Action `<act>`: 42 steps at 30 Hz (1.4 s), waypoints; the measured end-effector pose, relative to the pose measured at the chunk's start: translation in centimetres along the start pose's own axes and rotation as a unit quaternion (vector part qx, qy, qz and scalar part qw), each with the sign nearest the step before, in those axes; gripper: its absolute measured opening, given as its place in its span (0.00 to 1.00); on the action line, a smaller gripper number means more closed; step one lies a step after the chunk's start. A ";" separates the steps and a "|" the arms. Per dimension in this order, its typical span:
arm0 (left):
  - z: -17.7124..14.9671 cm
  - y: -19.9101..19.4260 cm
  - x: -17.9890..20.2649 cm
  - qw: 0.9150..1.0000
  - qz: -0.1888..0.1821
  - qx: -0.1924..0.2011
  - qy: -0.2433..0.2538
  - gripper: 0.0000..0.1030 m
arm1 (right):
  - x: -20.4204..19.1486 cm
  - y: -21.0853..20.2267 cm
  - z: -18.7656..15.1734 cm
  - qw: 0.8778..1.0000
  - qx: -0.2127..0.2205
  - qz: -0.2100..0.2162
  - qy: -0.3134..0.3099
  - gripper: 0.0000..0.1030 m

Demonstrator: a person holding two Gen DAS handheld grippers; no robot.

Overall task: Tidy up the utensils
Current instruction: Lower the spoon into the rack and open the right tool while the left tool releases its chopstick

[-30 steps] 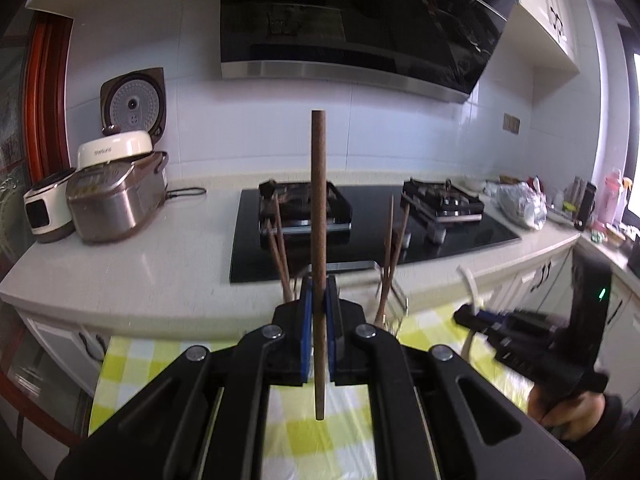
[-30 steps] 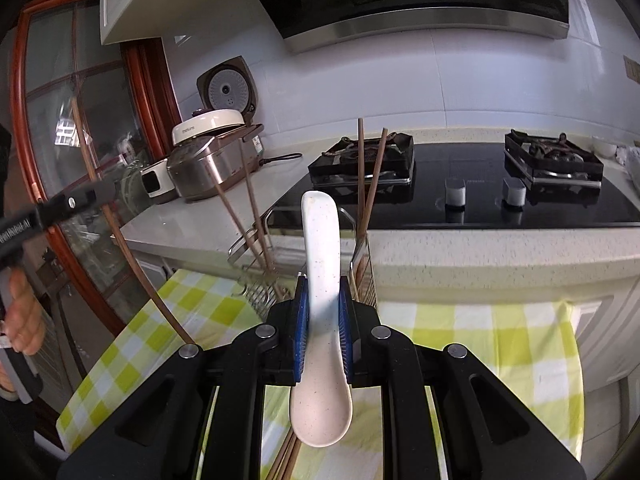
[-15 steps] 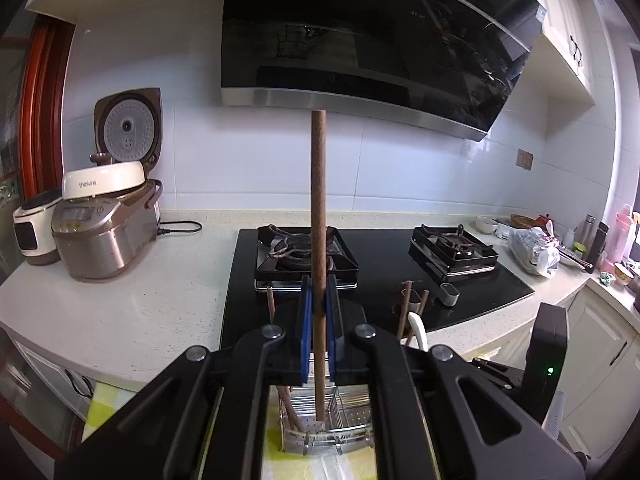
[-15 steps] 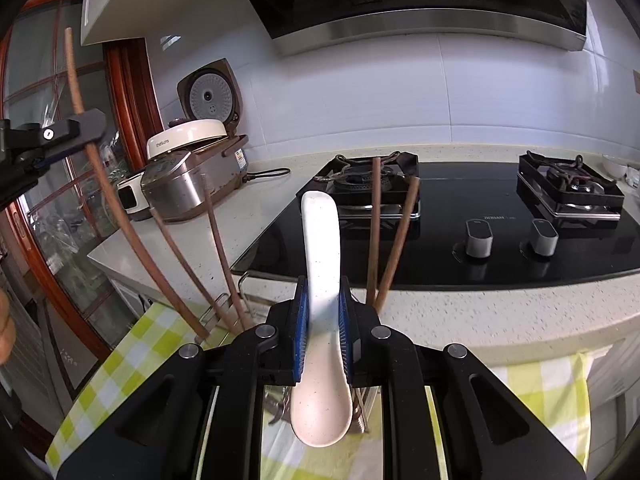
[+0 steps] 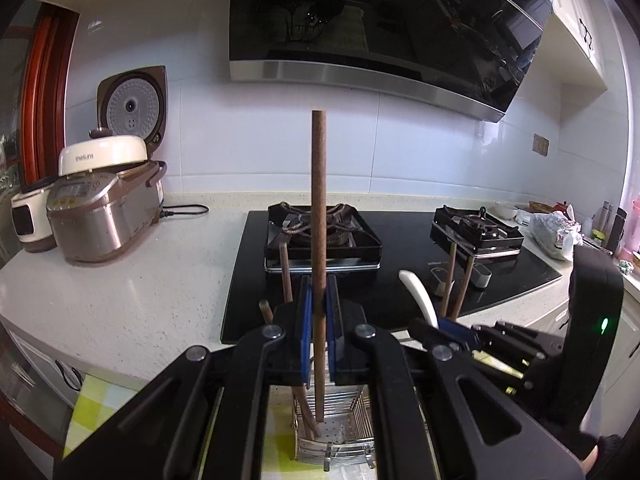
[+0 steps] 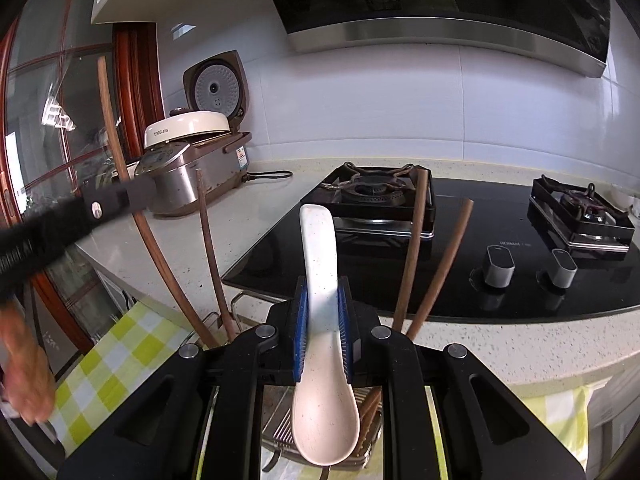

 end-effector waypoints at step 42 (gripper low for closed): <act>-9.7 -0.3 -0.8 0.997 0.050 -0.057 0.014 0.22 | -0.2 -1.9 -3.0 0.997 -0.052 -0.027 -0.045 0.25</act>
Point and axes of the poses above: each gripper's, at about its wrist camera, not at the fingertips, and y roughly the way its jaws point, x to its right, z to its top, the point moved 2 cm from there along y, roughly the way its jaws point, and after that the axes turned 7 degrees about -z, right-handed, at the moved point
